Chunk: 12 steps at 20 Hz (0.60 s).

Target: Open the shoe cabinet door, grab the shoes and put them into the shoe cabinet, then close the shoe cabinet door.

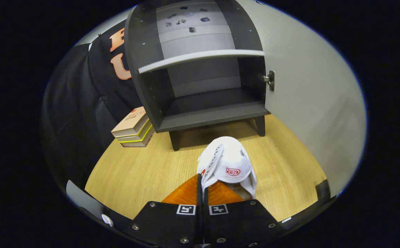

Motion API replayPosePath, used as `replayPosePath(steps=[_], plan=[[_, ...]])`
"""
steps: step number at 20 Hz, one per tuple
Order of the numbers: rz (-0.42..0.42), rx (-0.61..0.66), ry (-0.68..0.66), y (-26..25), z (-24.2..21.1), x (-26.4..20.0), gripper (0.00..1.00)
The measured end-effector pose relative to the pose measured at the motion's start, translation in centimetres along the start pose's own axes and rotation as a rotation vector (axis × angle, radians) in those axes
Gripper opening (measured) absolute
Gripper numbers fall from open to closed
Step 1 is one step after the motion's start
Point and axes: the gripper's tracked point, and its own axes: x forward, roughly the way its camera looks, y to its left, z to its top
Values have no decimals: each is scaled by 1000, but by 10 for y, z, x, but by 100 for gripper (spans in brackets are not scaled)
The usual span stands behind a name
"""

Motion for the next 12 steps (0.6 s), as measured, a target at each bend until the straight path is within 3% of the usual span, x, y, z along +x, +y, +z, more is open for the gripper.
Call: replayPosePath(steps=[7,12], plan=[[60,-95,-170,27,144,-68,0],[109,-211,-286,43,241,-50,0]])
